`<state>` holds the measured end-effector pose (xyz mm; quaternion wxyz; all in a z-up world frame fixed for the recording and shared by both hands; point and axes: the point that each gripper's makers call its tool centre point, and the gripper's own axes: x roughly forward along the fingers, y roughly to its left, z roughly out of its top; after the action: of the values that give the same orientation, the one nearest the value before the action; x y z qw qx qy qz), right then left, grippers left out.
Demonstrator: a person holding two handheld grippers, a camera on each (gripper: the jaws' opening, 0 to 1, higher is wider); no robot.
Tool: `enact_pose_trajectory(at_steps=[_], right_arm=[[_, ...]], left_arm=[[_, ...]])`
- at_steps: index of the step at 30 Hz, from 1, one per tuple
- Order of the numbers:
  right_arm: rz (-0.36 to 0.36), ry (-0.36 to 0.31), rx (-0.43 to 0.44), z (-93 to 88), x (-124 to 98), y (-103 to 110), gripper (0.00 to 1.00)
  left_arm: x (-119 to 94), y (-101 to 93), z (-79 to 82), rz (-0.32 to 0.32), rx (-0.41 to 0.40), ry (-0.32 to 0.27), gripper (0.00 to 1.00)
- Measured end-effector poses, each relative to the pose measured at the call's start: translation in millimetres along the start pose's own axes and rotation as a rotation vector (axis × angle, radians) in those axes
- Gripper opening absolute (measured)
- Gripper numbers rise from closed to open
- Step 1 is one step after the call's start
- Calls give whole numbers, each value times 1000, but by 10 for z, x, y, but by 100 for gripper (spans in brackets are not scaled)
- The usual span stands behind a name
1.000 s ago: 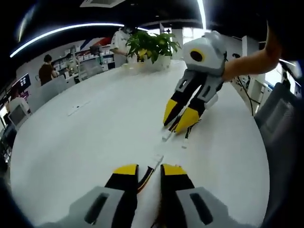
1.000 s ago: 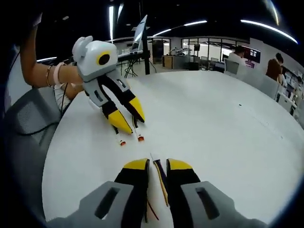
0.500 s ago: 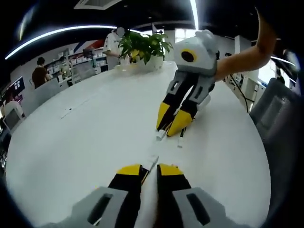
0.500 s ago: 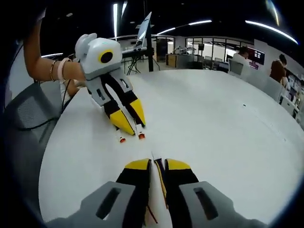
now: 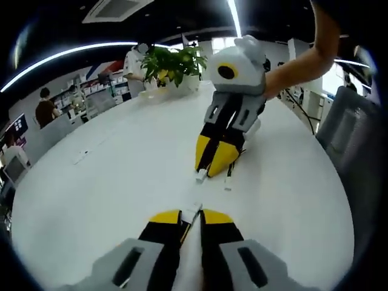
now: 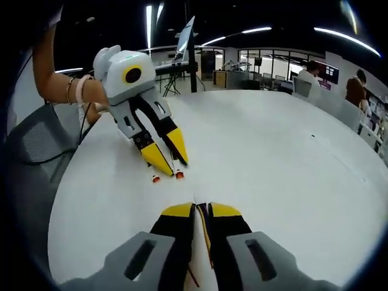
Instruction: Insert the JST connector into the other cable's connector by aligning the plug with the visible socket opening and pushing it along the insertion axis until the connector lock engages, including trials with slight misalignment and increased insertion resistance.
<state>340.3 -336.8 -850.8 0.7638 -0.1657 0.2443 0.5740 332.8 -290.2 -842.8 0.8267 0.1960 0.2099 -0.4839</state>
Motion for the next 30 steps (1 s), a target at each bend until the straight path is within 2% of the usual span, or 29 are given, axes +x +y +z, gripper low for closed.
enact_pose_trajectory(at_steps=[2, 4, 17, 23, 30], right_arm=[[2, -2, 0, -1, 3, -2, 5], [1, -5, -1, -1, 6, -2, 5], [4, -21, -16, 13, 11, -1, 4], [2, -14, -48, 25, 6, -7, 4], [25, -36, -61, 138, -84, 39, 4]], left_arm=[[-6, -17, -10, -11, -31, -6, 3], [-5, -26, -14, -11, -29, -10, 0], [-9, -39, -3, -13, -60, -48, 0], [-13, -41, 7, -21, -41, -44, 0], [-89, -51, 53, -45, -8, -34, 0]])
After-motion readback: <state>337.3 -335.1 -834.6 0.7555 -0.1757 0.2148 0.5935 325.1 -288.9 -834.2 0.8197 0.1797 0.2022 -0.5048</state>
